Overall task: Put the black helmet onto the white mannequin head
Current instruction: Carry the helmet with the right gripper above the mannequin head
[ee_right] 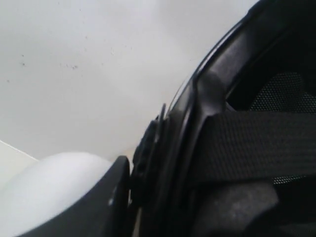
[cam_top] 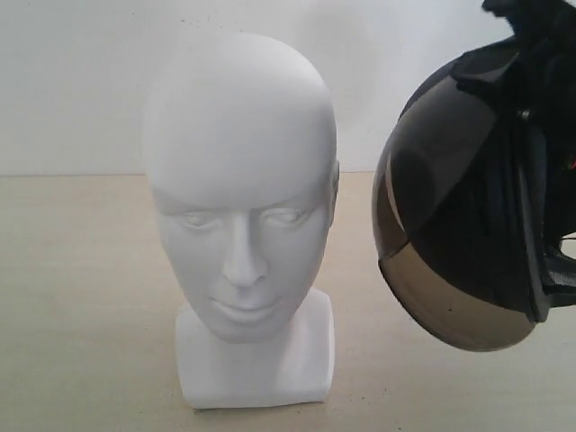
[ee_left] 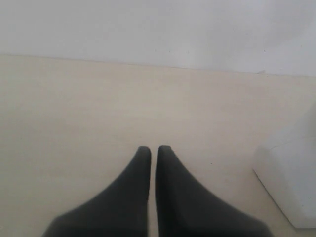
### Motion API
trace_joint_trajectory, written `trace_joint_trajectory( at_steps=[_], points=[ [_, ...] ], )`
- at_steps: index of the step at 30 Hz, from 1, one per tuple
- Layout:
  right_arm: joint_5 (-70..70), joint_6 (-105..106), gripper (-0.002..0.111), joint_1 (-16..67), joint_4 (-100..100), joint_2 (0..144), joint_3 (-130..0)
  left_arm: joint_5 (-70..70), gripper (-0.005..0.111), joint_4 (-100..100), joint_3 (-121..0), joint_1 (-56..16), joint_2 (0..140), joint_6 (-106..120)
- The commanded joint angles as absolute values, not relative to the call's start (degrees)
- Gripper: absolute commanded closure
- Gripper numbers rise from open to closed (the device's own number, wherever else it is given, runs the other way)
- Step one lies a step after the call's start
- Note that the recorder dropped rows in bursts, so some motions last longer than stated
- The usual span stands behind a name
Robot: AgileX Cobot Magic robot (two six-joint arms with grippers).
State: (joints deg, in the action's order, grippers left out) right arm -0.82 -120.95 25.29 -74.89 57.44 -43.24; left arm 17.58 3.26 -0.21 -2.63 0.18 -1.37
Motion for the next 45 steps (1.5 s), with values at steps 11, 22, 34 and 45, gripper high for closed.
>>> trace_joint_trajectory(
  at_steps=[11, 22, 34, 45],
  points=[
    [63.01, -120.2, 0.108, -2.07, -35.45, 65.69, -45.33, 17.61, 0.102, 3.2, 0.0, -2.47, 0.0, -1.08],
    [69.96, -120.2, 0.108, 5.28, -4.81, 72.61, -45.33, 17.61, 0.102, 3.2, 0.0, -2.47, 0.0, -1.08],
    [69.96, -114.15, 0.108, 12.61, 0.0, 72.73, -50.95, 17.61, 0.102, 3.2, 0.0, -2.47, 0.0, -1.08],
    [63.78, -106.17, 0.108, 19.57, 0.0, 72.73, -57.91, 17.61, 0.102, 3.2, 0.0, -2.47, 0.0, -1.08]
  ],
)
